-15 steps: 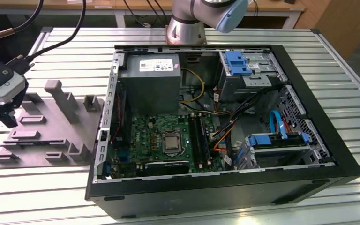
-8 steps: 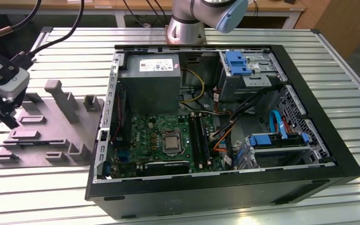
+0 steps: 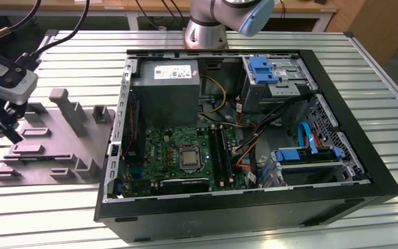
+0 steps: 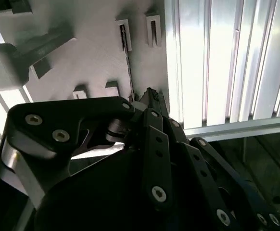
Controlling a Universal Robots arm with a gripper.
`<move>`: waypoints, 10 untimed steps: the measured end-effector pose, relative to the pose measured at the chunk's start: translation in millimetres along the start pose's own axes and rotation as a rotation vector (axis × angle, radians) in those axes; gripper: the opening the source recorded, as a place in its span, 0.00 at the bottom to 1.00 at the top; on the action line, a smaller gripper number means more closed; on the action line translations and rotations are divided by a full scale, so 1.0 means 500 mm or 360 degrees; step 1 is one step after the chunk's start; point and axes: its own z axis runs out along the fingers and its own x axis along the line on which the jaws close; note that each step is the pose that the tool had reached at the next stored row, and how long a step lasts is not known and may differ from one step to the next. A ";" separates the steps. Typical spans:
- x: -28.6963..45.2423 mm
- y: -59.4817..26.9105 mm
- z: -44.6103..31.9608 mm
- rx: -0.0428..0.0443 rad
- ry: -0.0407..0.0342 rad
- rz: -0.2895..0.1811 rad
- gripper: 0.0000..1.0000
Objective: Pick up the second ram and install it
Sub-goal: 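Pick up the second ram and move it above second insertion slot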
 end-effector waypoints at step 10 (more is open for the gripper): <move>0.000 0.000 0.004 0.0020 -0.0003 -0.0289 0.10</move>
